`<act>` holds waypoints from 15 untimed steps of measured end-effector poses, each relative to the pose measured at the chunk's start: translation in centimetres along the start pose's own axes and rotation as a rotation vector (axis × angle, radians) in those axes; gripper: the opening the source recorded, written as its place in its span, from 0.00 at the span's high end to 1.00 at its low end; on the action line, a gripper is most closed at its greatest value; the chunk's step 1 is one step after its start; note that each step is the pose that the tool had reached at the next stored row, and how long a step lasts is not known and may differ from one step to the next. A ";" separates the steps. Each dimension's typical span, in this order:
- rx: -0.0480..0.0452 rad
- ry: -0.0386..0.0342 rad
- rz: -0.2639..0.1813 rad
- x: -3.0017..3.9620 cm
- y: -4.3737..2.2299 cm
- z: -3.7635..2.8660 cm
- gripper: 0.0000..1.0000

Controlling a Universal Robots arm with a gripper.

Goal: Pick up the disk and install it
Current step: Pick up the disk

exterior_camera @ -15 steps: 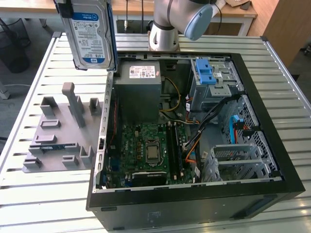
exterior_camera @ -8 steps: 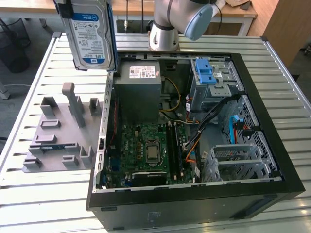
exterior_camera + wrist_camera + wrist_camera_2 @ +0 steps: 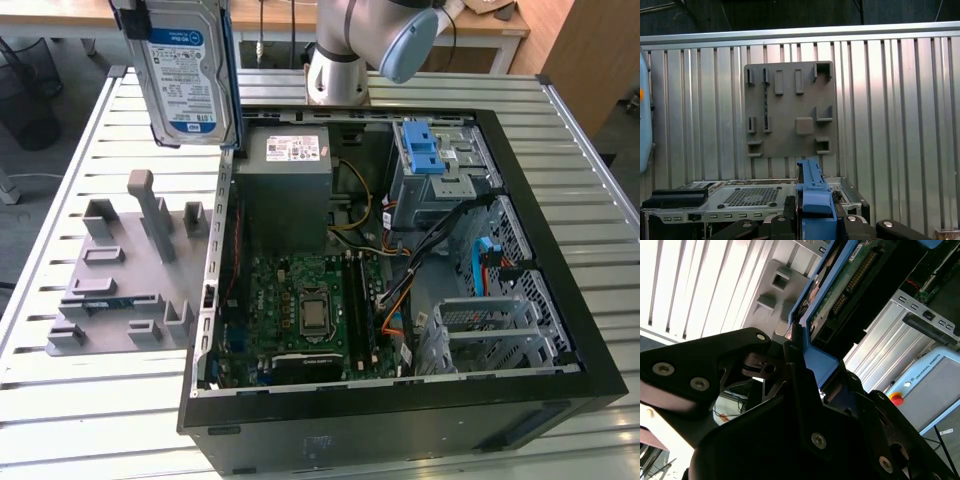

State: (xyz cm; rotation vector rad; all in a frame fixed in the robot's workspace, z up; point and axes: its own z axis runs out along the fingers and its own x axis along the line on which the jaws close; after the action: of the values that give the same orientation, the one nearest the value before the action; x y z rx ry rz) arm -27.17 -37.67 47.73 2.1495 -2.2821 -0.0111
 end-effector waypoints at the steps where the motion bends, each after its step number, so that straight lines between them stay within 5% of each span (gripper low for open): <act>1: 0.0000 0.0000 0.000 0.02 0.00 0.00 0.64; 15: 0.0000 0.0000 0.000 0.45 -0.27 0.00 0.64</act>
State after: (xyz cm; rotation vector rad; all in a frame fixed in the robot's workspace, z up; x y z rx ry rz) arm -26.93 -38.13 47.73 2.1495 -2.2820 -0.0111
